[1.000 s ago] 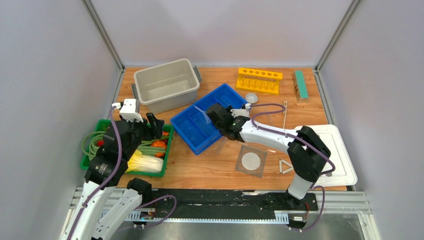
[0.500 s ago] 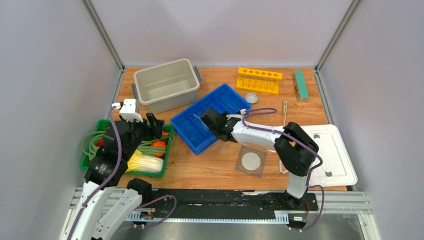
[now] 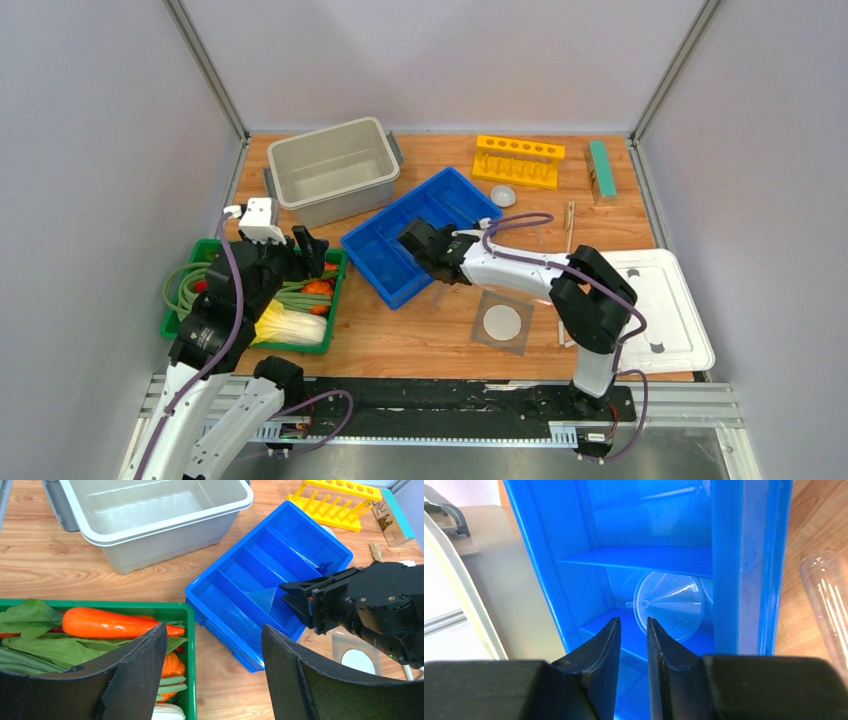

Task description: Organize the chemistry lab equipment

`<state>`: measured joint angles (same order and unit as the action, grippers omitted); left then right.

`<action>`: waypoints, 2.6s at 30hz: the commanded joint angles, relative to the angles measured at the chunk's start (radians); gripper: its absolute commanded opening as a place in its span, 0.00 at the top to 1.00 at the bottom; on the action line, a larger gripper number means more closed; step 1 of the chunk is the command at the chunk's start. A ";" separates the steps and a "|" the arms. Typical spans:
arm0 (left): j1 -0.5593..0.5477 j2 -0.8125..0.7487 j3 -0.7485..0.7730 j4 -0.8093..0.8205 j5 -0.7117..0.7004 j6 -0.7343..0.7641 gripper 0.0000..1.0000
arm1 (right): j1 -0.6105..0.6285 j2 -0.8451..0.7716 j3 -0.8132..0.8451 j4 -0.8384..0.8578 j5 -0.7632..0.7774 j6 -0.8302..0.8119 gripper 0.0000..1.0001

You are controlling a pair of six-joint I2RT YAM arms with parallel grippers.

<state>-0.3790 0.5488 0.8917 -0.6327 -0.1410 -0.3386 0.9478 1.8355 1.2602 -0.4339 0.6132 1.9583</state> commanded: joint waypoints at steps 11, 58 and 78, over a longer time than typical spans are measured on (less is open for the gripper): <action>0.005 -0.006 0.032 0.014 0.004 -0.013 0.23 | -0.024 -0.396 -0.097 0.057 0.079 -0.764 0.57; 0.005 0.002 0.024 0.030 0.046 -0.005 0.24 | -0.311 -0.323 -0.259 -0.077 -0.725 -2.047 0.43; 0.003 0.005 0.024 0.028 0.043 -0.005 0.24 | -0.294 -0.260 -0.318 -0.016 -0.665 -2.122 0.46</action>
<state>-0.3790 0.5518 0.8917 -0.6315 -0.0956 -0.3386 0.6476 1.5757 0.9508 -0.4938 -0.0574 -0.1226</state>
